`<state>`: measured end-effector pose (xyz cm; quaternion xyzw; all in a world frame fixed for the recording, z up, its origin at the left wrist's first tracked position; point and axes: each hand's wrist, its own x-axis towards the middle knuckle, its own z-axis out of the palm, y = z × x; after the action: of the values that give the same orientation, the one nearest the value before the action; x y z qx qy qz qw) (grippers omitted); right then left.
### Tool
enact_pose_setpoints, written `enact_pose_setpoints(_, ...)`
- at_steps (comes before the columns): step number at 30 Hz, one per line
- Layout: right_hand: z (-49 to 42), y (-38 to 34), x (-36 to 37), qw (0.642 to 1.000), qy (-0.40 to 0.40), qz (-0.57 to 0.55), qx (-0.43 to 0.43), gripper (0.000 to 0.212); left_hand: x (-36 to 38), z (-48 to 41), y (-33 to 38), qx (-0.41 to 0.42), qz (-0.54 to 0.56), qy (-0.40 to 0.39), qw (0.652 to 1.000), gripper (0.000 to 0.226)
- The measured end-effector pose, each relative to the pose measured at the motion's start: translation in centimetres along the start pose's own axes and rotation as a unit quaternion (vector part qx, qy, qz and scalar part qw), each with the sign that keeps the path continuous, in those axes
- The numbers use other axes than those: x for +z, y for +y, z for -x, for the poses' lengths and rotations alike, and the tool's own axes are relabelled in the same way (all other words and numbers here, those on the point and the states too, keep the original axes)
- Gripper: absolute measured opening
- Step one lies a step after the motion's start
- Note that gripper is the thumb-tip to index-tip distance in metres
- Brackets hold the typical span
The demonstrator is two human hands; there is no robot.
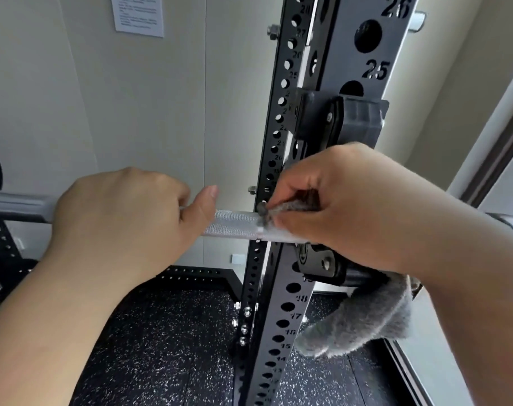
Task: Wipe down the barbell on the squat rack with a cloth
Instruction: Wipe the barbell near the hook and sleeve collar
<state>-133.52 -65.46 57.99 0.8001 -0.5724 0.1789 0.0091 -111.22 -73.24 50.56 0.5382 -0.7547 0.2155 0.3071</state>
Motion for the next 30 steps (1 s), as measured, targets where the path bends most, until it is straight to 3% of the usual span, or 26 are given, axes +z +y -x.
enact_pose_setpoints(3, 1.0, 0.4, -1.8, 0.997, -0.061, -0.001, 0.052, 0.007, -0.1, 0.2, -0.1, 0.003, -0.01, -0.004, 1.0, 0.075)
enact_pose_setpoints(5, 1.4, 0.2, -1.6, 0.997, -0.038, -0.032, 0.066, 0.008, 0.0, 0.2, -0.1, 0.002, -0.018, 0.003, 1.0, 0.075)
enact_pose_setpoints(9, 0.7, -0.7, 0.7, 0.999, 0.029, -0.003, 0.015, 0.014, -0.1, 0.2, 0.0, 0.001, -0.026, 0.012, 1.0, 0.073)
enact_pose_setpoints(13, 1.8, 0.0, -1.6, 0.995, -0.047, -0.01, 0.087, 0.012, 0.1, 0.4, -0.1, 0.005, -0.027, 0.018, 0.999, 0.072)
enact_pose_setpoints(18, 0.6, -0.2, 0.7, 0.999, 0.024, -0.028, 0.024, 0.013, 0.1, 0.3, 0.0, 0.004, -0.024, 0.029, 0.999, 0.07)
enact_pose_setpoints(22, 1.7, 0.6, -1.2, 0.997, -0.03, 0.002, 0.074, 0.009, 0.2, 0.4, -0.1, 0.009, -0.026, 0.03, 0.999, 0.07)
enact_pose_setpoints(27, 0.6, -0.3, 0.8, 0.999, 0.044, -0.007, 0.018, 0.013, 0.3, 0.3, 0.1, -0.002, -0.024, 0.035, 0.999, 0.069)
enact_pose_setpoints(30, 0.9, -0.7, 0.5, 0.999, 0.021, 0.023, 0.025, 0.014, 0.1, 0.4, -0.1, 0.004, -0.018, 0.037, 0.999, 0.068)
